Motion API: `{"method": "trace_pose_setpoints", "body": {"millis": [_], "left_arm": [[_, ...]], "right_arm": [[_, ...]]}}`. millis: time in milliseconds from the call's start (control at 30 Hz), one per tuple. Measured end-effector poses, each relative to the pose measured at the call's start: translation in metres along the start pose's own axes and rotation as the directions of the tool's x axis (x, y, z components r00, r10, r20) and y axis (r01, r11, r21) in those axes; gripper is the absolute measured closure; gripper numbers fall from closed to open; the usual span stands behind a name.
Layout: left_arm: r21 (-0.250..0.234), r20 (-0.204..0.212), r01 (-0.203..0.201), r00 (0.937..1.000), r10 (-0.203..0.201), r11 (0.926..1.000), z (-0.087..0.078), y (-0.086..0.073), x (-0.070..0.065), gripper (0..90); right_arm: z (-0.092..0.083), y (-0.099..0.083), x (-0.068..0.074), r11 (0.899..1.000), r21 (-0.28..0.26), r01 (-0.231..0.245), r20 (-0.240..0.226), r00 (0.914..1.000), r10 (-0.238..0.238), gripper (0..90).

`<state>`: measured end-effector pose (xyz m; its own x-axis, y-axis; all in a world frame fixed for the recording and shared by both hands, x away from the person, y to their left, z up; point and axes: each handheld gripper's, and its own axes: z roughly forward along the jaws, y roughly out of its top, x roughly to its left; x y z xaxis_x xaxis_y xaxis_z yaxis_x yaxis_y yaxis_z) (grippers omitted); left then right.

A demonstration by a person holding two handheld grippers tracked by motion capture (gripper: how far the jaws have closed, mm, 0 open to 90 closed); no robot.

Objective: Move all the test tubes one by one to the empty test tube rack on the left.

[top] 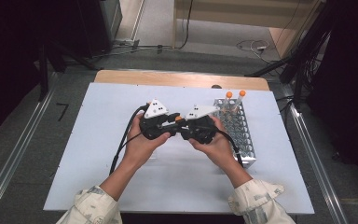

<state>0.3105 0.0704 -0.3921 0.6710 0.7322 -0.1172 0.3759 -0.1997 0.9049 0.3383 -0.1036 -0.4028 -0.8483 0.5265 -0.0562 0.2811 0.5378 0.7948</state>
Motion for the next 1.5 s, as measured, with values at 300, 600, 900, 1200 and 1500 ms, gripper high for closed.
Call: {"method": "trace_pose_setpoints", "body": {"millis": [300,600,900,1200,1500], "left_arm": [[-0.005,0.001,-0.001,1.0,0.001,1.0,0.0,0.0,0.0,70.5],[-0.011,0.005,-0.003,1.0,0.003,0.9999,-0.001,0.001,0.001,70.8],[-0.02,-0.002,0.005,1.0,-0.005,0.9998,-0.005,0.004,0.006,70.8],[-0.038,-0.024,0.021,0.9995,-0.022,0.999,-0.017,0.01,0.016,70.9],[-0.053,-0.053,0.041,0.9976,-0.044,0.9977,-0.03,0.011,0.028,70.8]], "right_arm": [[-0.001,0.0,-0.001,1.0,-0.002,-0.005,-0.003,1.0,0.005,71.3],[-0.001,0.0,-0.001,1.0,-0.014,-0.012,-0.017,0.9998,0.012,63.8],[0.001,-0.002,-0.001,0.999,-0.009,-0.045,-0.025,0.9987,0.045,27.0],[-0.004,-0.01,-0.007,0.996,-0.018,-0.082,-0.023,0.9964,0.082,22.2],[-0.012,-0.013,-0.012,0.993,-0.031,-0.114,-0.015,0.9934,0.114,18.8]]}}
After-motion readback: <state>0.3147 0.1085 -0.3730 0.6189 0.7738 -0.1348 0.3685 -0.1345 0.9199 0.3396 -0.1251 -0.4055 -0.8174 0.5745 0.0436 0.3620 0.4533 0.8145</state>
